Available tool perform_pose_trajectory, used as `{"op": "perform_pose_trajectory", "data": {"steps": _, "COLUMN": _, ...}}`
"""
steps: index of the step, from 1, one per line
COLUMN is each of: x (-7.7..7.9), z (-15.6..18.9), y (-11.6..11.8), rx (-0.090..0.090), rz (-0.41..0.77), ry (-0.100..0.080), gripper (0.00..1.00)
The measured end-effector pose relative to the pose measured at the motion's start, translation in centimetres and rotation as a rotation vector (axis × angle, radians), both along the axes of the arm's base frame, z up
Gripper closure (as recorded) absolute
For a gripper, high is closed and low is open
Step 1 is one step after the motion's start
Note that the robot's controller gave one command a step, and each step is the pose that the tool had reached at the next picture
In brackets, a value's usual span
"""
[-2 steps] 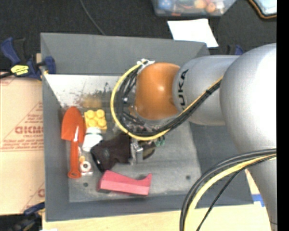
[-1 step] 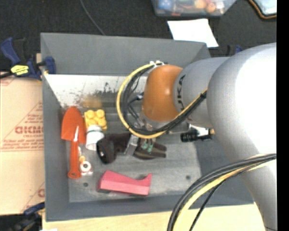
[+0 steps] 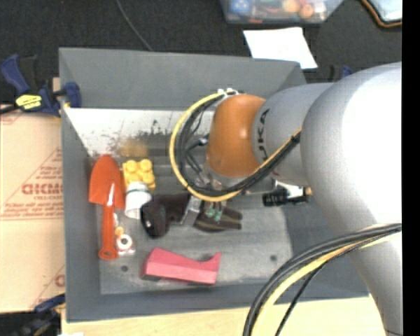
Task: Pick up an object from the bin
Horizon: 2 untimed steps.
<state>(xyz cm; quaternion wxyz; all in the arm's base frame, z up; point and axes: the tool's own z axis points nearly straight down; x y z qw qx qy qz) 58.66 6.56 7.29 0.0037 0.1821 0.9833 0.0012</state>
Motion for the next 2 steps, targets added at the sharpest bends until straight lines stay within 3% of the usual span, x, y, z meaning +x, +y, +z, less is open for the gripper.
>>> {"op": "perform_pose_trajectory", "data": {"steps": 2, "x": 0.0, "z": 2.6, "y": -0.1, "rx": 0.000, "rz": 0.002, "ry": -0.004, "gripper": 1.00}}
